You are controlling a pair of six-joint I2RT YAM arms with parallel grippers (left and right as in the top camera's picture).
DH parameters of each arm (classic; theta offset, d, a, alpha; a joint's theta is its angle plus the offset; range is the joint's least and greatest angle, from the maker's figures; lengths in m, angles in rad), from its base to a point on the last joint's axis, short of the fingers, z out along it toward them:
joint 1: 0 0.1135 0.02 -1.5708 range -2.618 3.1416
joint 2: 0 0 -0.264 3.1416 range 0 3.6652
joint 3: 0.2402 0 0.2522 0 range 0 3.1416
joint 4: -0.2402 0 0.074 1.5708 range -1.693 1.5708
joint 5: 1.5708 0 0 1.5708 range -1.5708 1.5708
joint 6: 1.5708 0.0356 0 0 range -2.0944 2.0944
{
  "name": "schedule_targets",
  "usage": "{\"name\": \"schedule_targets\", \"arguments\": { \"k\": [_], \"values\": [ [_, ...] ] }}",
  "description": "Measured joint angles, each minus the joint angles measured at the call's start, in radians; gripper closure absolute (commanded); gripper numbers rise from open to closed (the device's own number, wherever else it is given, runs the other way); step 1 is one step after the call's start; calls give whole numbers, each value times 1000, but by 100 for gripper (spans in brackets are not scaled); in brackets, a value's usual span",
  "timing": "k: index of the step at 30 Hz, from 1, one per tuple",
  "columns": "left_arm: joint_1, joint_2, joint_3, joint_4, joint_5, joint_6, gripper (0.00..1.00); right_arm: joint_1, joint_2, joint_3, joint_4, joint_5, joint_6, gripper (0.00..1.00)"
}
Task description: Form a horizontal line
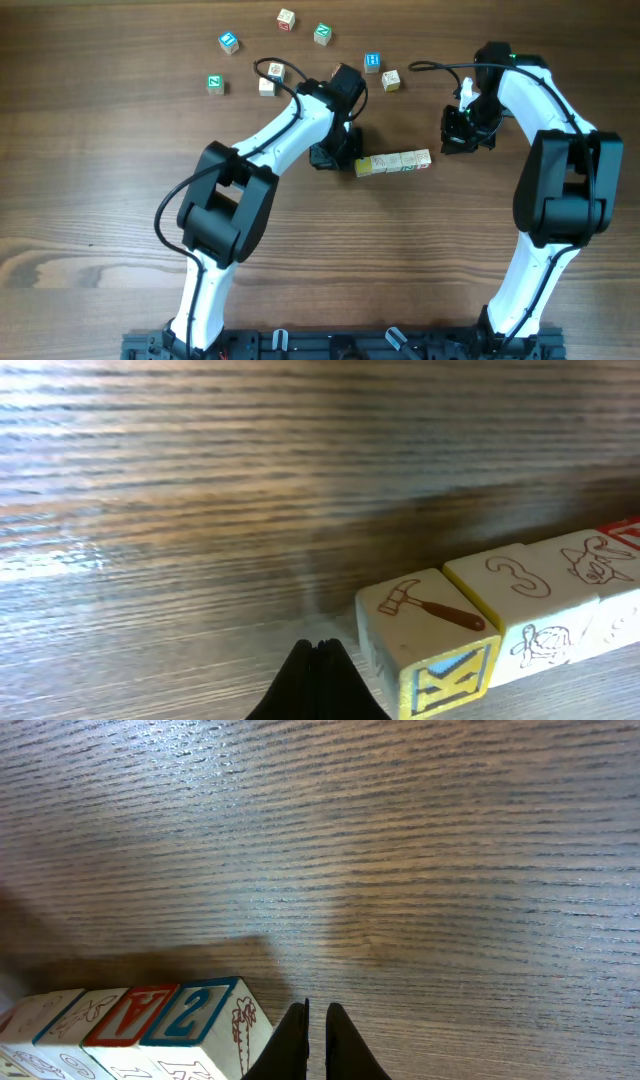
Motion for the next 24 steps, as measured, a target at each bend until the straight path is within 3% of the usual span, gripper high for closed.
{"name": "schedule_targets", "arguments": {
  "k": [24],
  "values": [
    [-2, 0, 0, -33, -3, -12, 96, 62, 0, -36, 3, -26, 9, 89]
  ]
}}
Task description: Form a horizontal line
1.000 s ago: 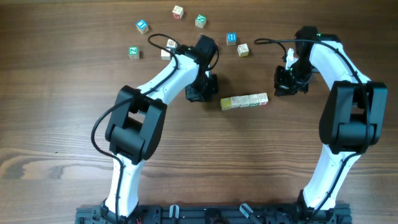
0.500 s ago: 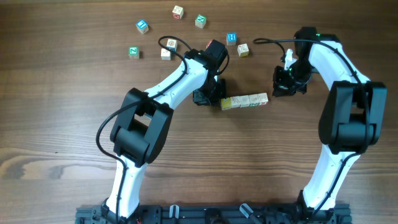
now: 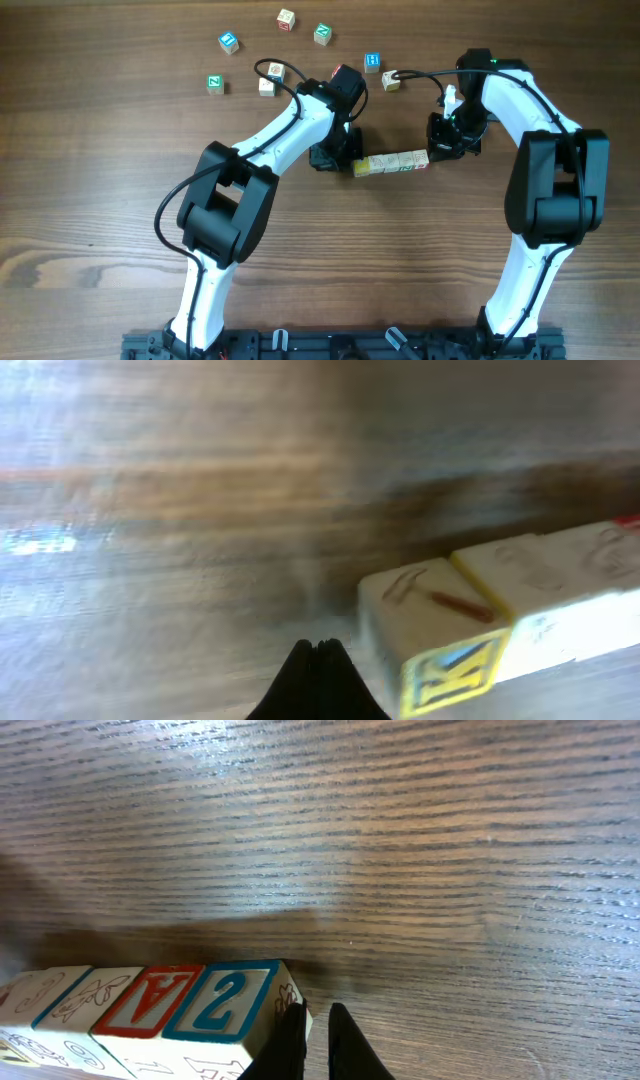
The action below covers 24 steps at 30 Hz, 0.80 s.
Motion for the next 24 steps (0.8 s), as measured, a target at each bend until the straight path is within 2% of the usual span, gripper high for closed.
{"name": "schedule_targets", "arguments": {
  "k": [24],
  "values": [
    [-18, 0, 0, 48, -6, -3, 96, 0, 0, 0, -8, 1, 0, 88]
  ]
}}
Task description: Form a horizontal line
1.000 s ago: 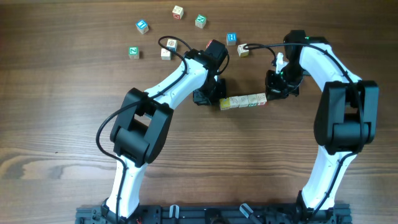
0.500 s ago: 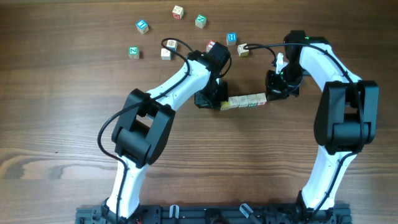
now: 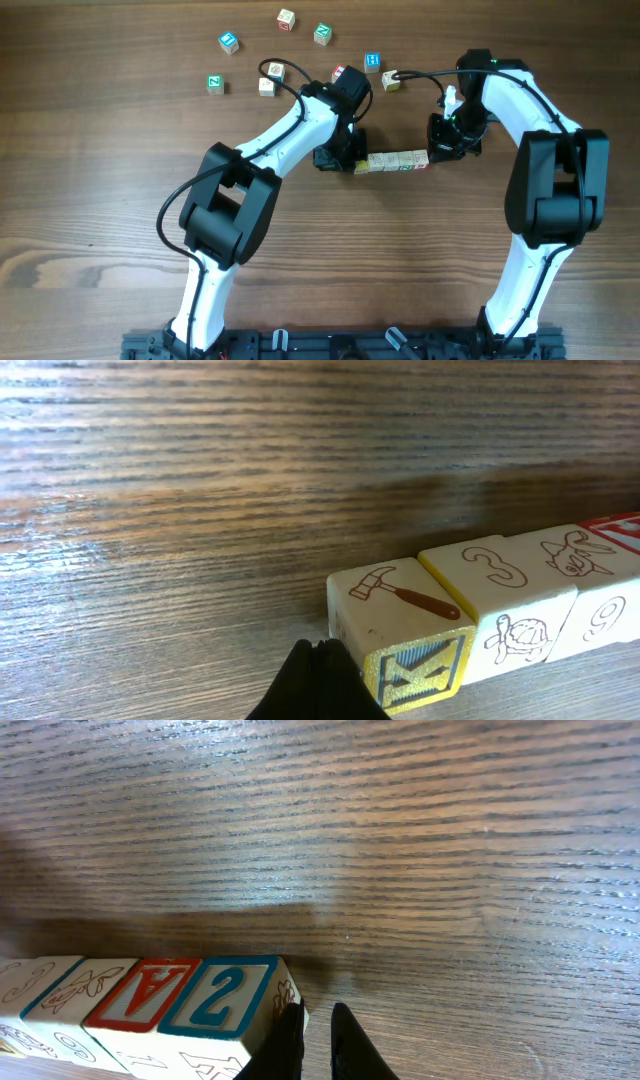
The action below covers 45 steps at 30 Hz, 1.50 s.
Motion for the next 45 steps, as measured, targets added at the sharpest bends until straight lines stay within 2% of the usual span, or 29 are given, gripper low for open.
{"name": "schedule_targets", "arguments": {
  "k": [14, 19, 34, 39, 45],
  "values": [
    [2, 0, 0, -1, -51, 0, 96, 27, 0, 0, -3, 12, 22, 84],
    [2, 0, 0, -13, -56, 3, 96, 28, 0, 0, -3, 18, 23, 74],
    [27, 0, 0, -18, -43, 5, 96, 43, 0, 0, 15, 70, 67, 73],
    [27, 0, 0, -15, -43, 5, 95, 44, 0, 0, 4, 70, 71, 77],
    [27, 0, 0, 3, -43, 8, 95, 44, 0, 0, -6, 52, 74, 77]
  ]
}}
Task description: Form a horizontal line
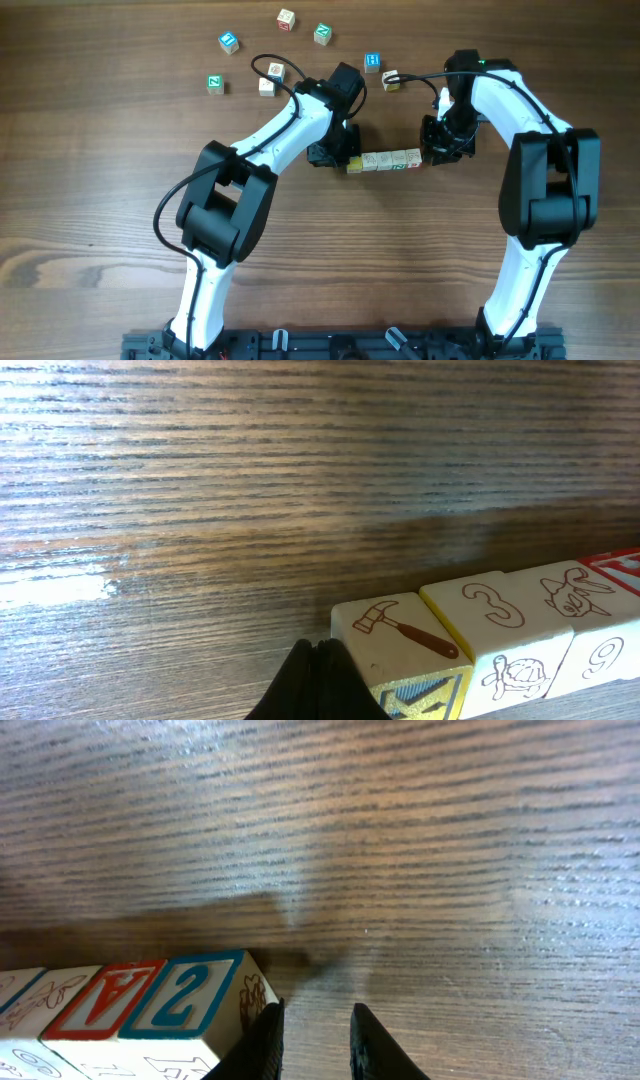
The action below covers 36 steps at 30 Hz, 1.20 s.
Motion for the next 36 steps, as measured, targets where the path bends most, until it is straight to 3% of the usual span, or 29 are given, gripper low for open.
{"name": "schedule_targets", "arguments": {
  "k": [20, 29, 31, 36],
  "values": [
    [1, 0, 0, 16, -12, 0, 96, 0, 0, 0, -22, -14, 0, 76],
    [26, 0, 0, -40, -58, 10, 96, -1, 0, -1, 78, 137, 20, 76],
    [65, 0, 0, -47, -60, 16, 94, -10, 0, -1, 134, 151, 27, 68],
    [175, 0, 0, -71, -66, 29, 79, -30, -1, 0, 309, 183, 29, 27]
  ]
}}
